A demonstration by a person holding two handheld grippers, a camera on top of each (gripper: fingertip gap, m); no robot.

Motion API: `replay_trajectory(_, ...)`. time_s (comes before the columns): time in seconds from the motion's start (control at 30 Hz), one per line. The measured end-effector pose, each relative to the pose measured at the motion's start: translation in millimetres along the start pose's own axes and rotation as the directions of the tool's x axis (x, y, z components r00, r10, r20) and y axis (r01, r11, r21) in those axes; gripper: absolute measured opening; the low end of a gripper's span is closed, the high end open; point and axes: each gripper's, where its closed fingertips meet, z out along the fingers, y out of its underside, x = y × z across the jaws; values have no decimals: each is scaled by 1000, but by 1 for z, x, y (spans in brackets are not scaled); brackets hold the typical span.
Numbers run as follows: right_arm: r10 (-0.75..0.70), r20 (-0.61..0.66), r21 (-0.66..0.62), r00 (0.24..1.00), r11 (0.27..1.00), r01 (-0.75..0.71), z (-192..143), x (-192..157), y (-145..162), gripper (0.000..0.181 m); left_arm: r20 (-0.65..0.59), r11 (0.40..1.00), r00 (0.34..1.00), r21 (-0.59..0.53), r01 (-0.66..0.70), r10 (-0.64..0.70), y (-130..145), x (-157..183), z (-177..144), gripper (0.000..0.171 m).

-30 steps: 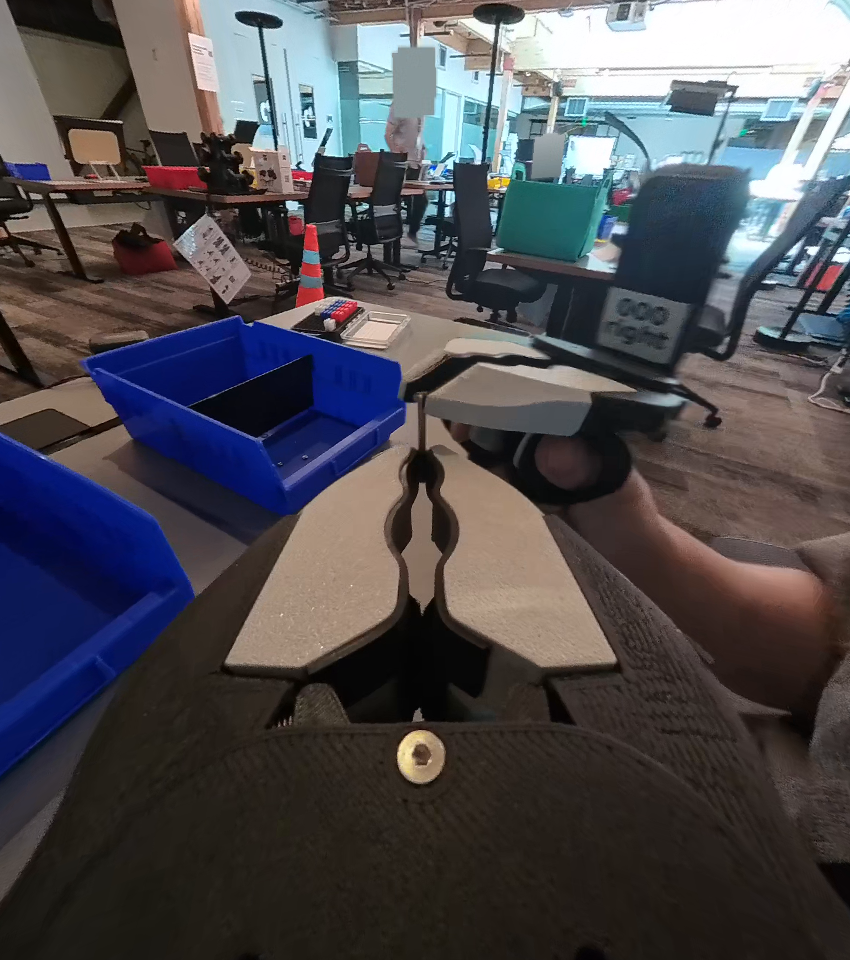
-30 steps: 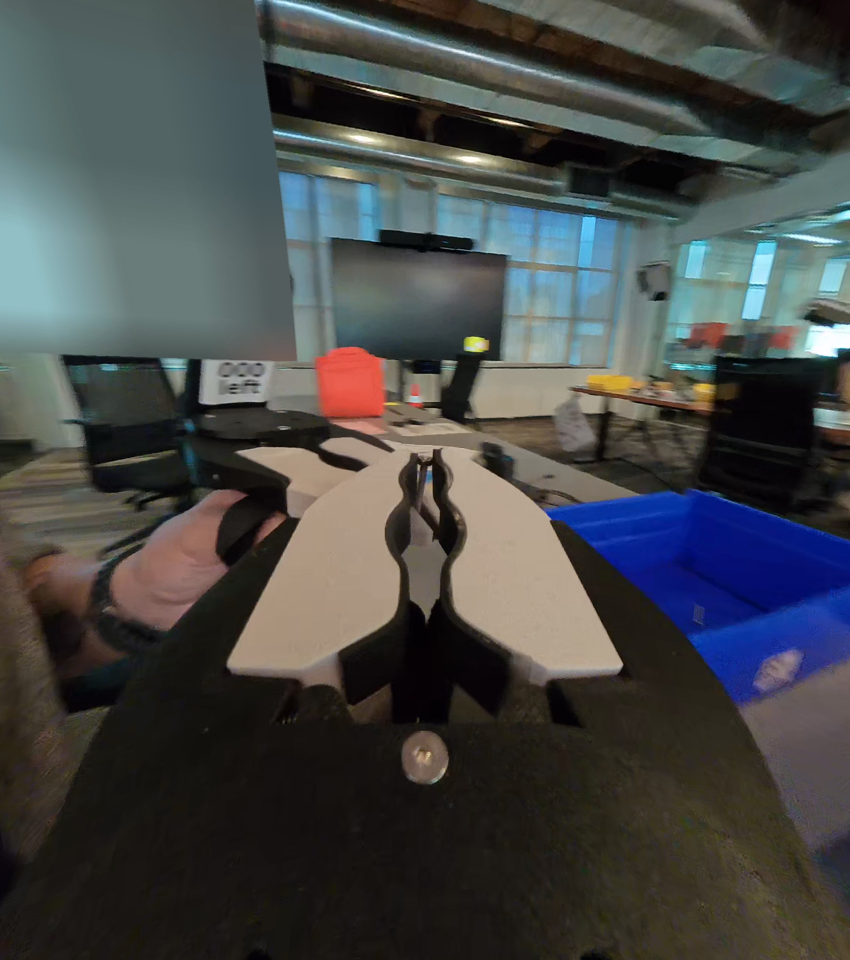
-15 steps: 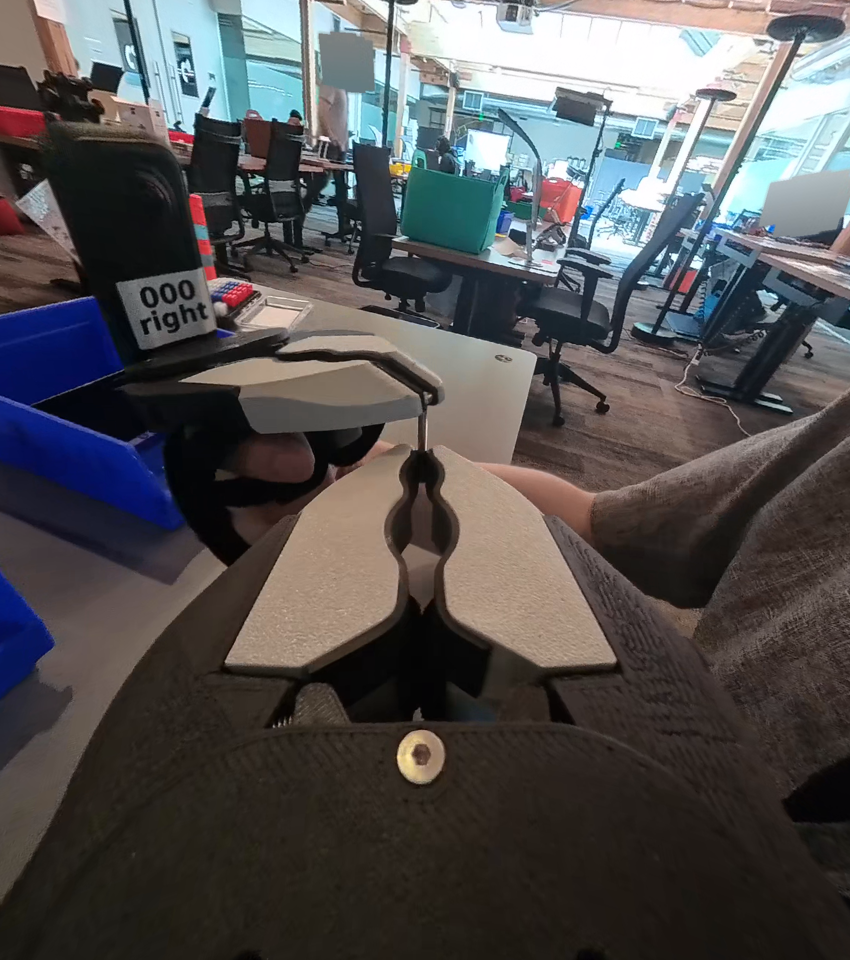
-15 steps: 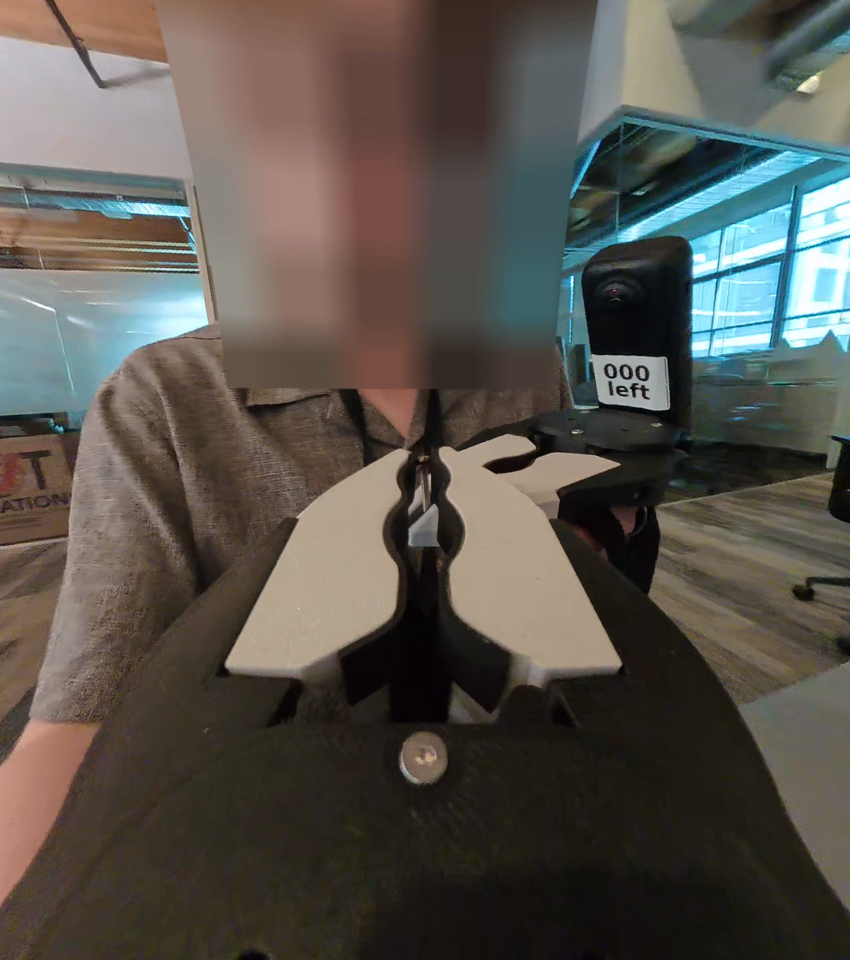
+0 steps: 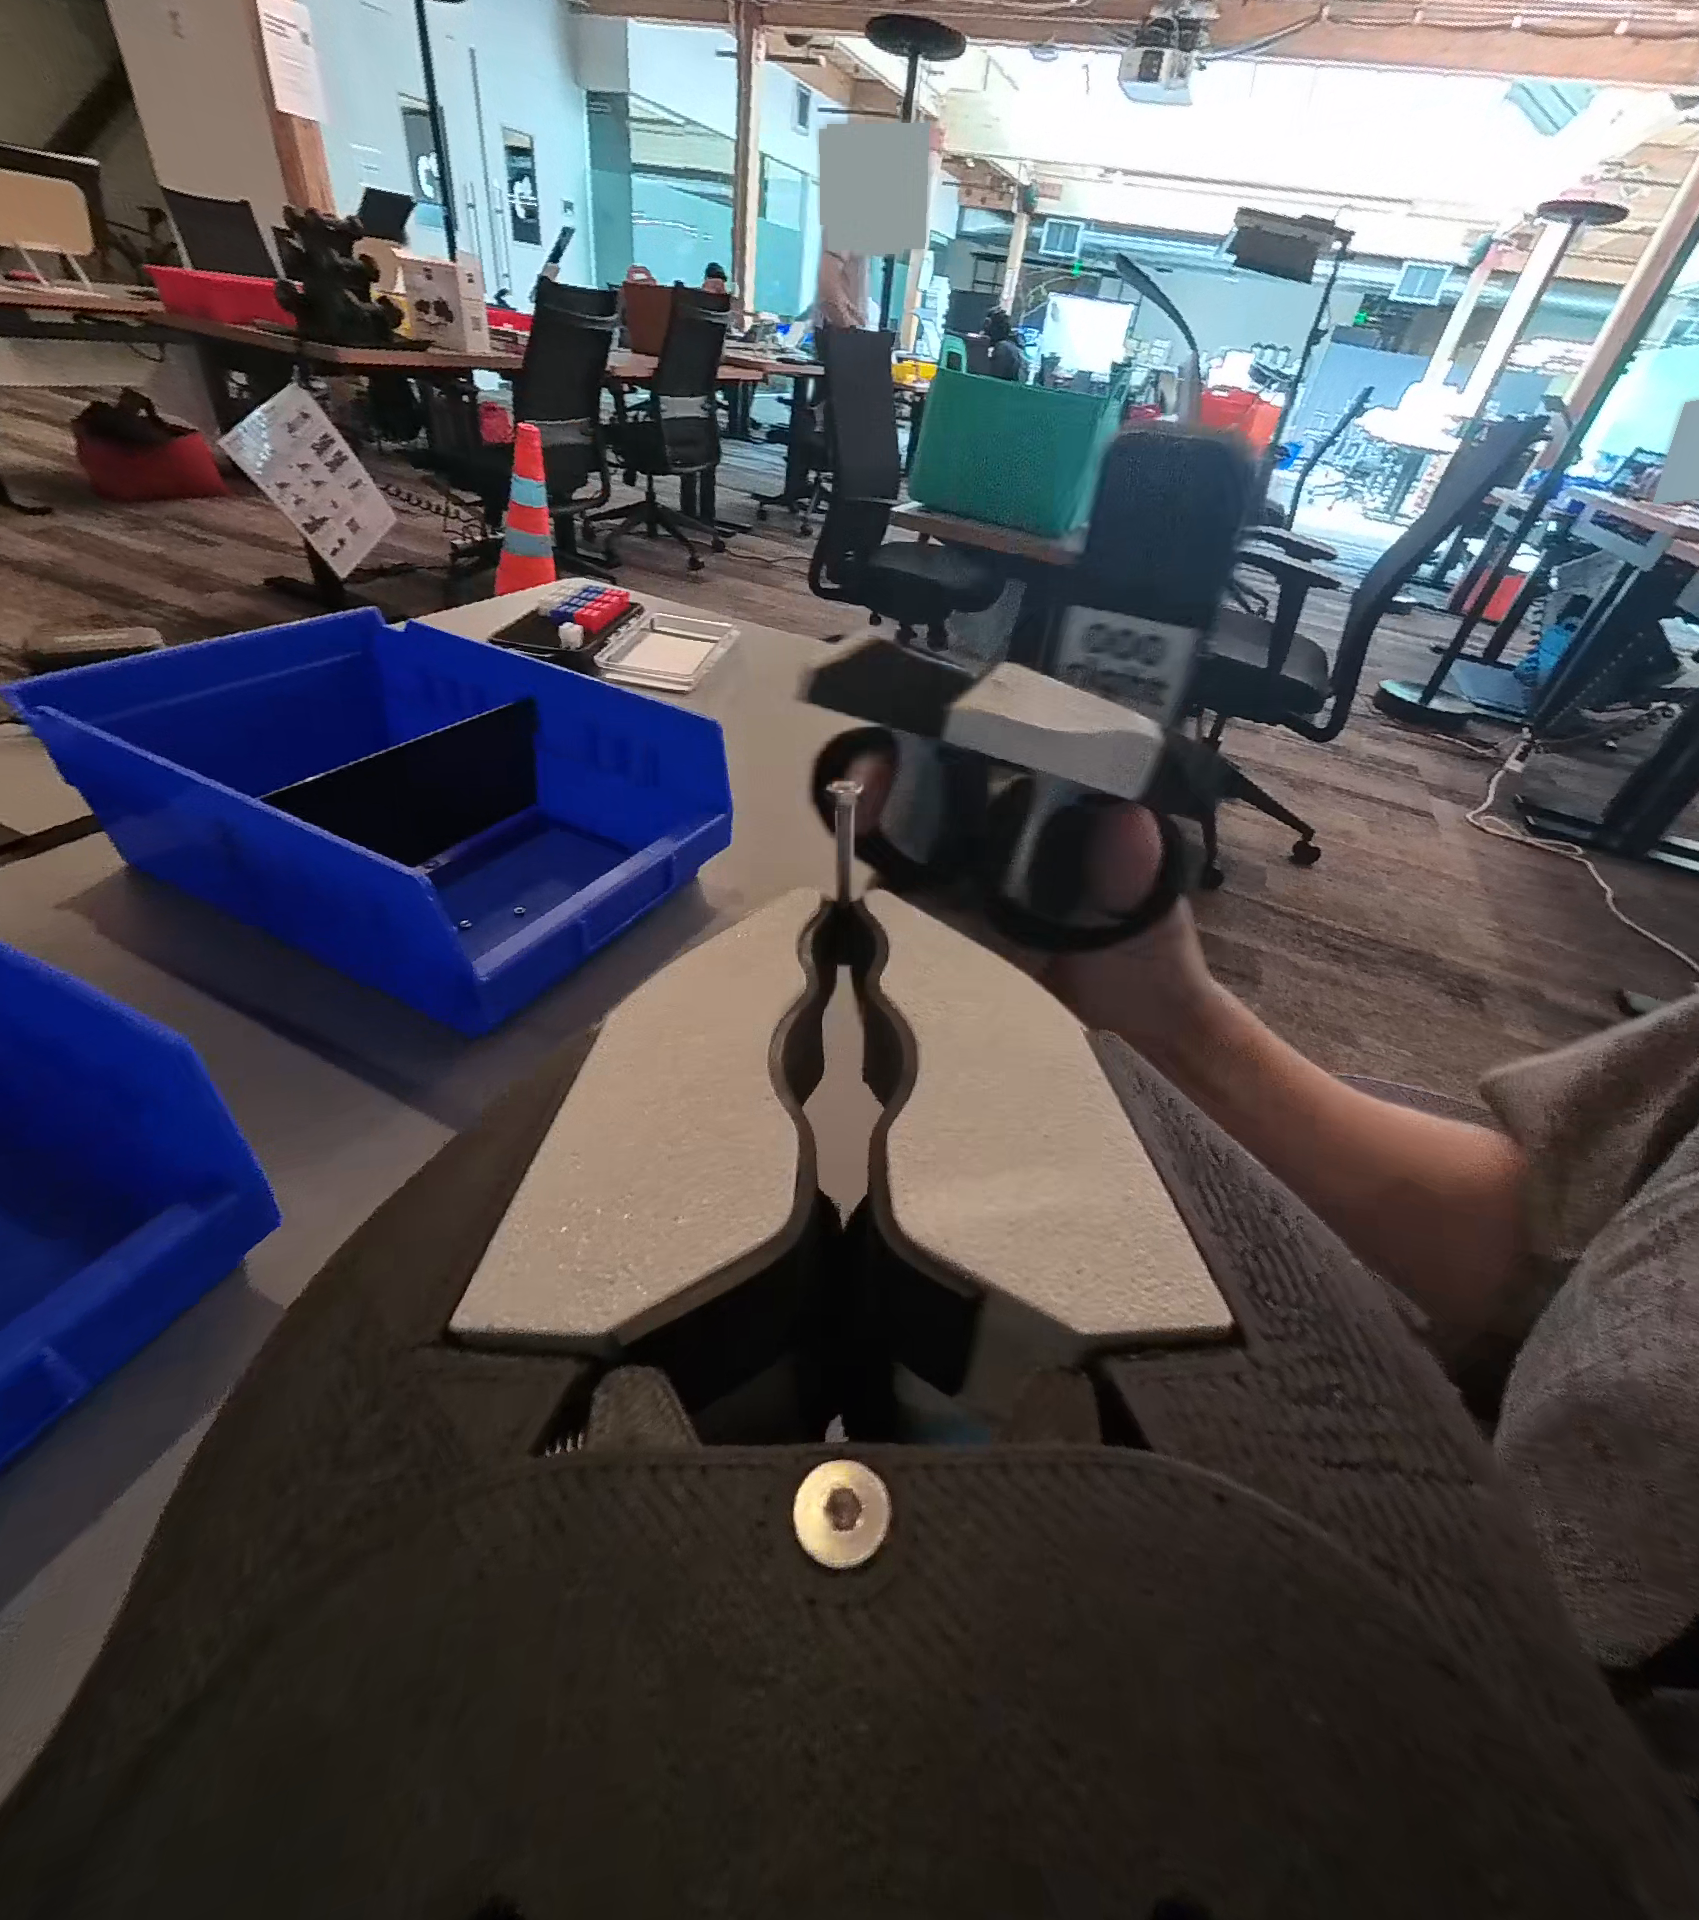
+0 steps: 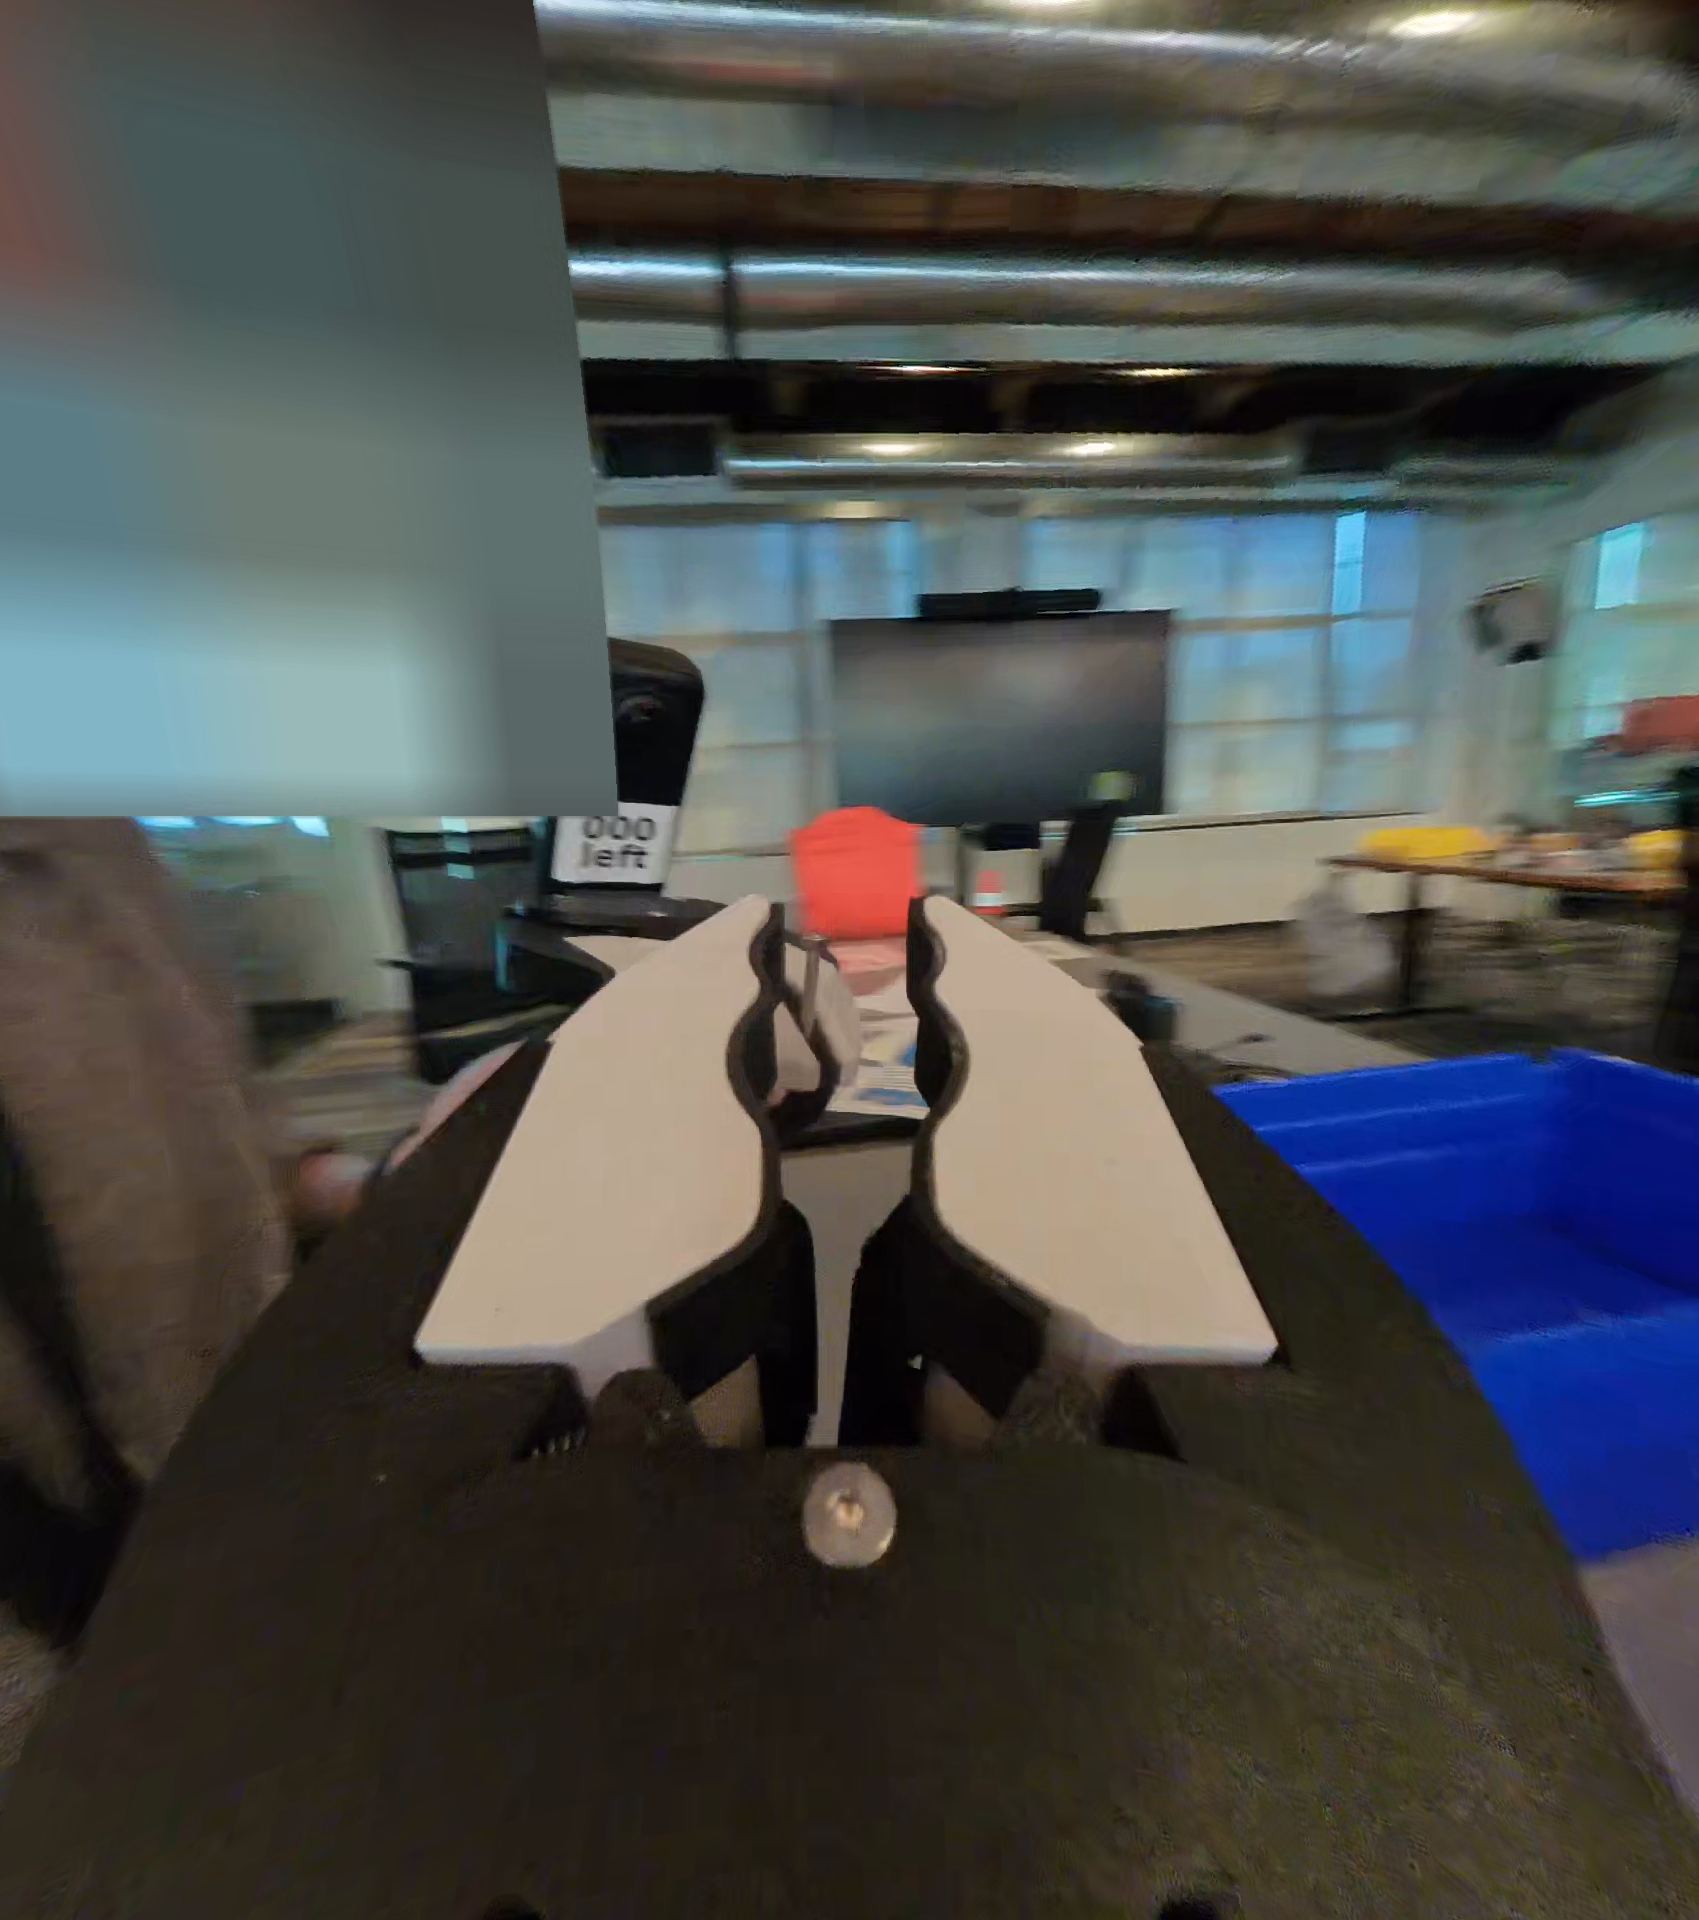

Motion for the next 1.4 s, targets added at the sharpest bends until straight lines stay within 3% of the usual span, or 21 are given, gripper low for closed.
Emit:
replay_trajectory(0.1,-130,-104,-35,986,991,127,3,-8,4,21,30,1000,999,-3,-14,14,1,-3,0,2)
replay_trajectory(0.33,-243,-393,-135,887,969,205,7,10,14,20,96,999,994,-6,-43,43,1,-11,-2,2)
replay_trajectory(0.57,-289,-425,-187,858,955,229,20,5,22,21,126,999,991,-5,-51,52,1,-15,-3,2)
replay_trajectory(0.87,-296,-457,-178,839,954,240,22,8,21,9,141,998,988,-1,-66,65,0,-17,-4,2)
replay_trajectory(1.2,-286,-402,-180,870,956,231,21,4,21,4,132,997,988,-3,-74,74,-1,-14,-4,2)
replay_trajectory(1.3,-242,-283,-146,928,967,207,22,-1,19,4,105,997,991,3,-79,78,-3,-10,-4,2)
replay_trajectory(1.4,-116,-43,-100,992,989,111,21,-8,17,5,28,999,998,-3,-53,53,-4,-1,-3,2)
